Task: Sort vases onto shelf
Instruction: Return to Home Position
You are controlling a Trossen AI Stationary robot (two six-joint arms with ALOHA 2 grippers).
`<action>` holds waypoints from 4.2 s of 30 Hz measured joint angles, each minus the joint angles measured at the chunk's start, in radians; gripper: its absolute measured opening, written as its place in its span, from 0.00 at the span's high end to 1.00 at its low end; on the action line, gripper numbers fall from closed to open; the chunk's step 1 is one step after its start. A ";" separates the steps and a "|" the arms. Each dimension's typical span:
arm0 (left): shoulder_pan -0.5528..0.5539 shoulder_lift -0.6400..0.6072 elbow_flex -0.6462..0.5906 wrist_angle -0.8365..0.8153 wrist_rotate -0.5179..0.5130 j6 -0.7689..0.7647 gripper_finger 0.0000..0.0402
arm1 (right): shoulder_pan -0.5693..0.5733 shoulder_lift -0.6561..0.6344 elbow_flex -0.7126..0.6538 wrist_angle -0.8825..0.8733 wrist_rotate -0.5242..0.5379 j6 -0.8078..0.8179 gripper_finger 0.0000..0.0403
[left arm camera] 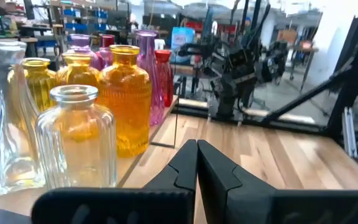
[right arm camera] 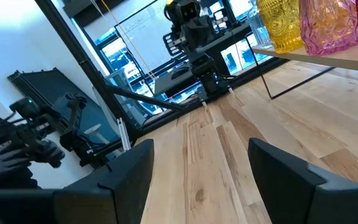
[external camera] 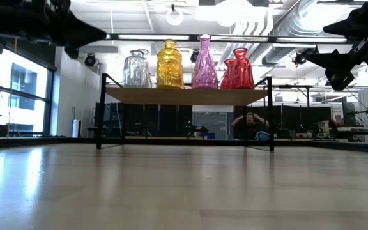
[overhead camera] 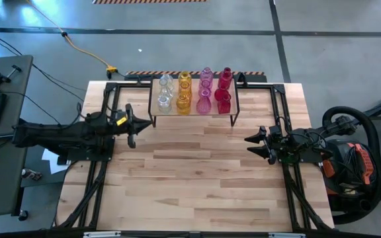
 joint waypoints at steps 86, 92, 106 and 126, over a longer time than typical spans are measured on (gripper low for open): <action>0.003 -0.061 -0.221 -0.138 -0.026 -0.061 0.99 | -0.001 0.080 0.353 0.149 0.646 -0.060 0.39; 0.003 -0.061 -0.221 -0.138 -0.026 -0.061 0.99 | -0.001 0.248 0.660 -0.222 0.764 -0.063 0.39; 0.003 -0.061 -0.220 -0.138 -0.027 -0.061 0.99 | -0.004 0.756 1.361 -0.512 0.938 -0.263 0.39; 0.003 -0.061 -0.220 -0.138 -0.026 -0.061 0.99 | -0.561 1.264 1.991 -1.233 0.282 0.099 0.39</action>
